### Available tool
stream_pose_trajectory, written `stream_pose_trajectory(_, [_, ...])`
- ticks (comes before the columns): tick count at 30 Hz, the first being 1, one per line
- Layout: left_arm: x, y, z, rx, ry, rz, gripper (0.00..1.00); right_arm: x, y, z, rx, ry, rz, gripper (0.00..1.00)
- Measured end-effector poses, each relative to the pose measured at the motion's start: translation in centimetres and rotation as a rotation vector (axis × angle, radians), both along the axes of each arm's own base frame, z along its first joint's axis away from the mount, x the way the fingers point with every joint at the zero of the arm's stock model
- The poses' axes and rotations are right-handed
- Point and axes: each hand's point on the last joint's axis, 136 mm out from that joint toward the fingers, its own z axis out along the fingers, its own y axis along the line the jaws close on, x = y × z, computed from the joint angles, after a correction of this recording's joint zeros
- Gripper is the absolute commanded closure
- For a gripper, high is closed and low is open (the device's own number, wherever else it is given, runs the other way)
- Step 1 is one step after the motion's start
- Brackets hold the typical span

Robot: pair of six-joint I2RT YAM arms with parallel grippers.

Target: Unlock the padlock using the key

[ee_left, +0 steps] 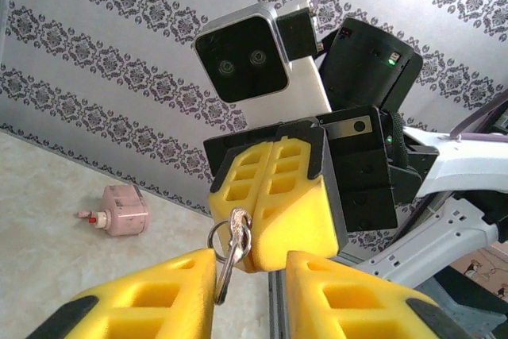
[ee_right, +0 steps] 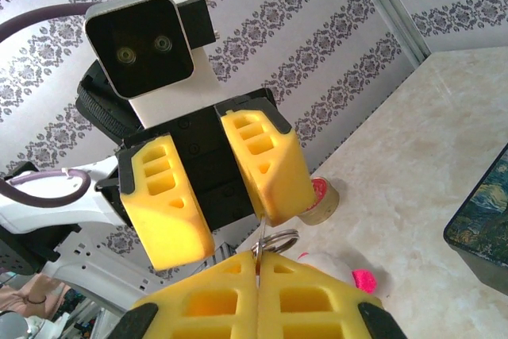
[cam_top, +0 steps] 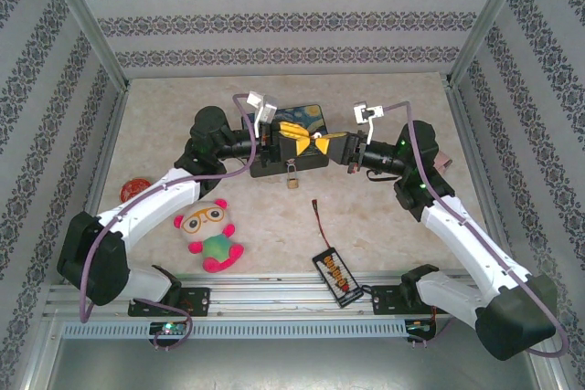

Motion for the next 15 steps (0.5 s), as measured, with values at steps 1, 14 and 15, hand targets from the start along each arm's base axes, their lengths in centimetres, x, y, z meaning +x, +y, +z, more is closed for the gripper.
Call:
stream_pose_trajectory(1, [0.05, -0.04, -0.03, 0.0, 0.001, -0.001, 0.75, 0.02, 0.01, -0.02, 0.0, 0.0, 0.0, 1.0])
stream_pose_trajectory(14, [0.22, -0.16, 0.1, -0.005, 0.003, -0.004, 0.89, -0.13, 0.13, 0.24, 0.005, -0.013, 0.007, 1.0])
stream_pose_trajectory(15, [0.23, -0.17, 0.09, -0.005, 0.003, -0.004, 0.89, -0.15, 0.14, 0.26, 0.005, -0.014, 0.008, 1.0])
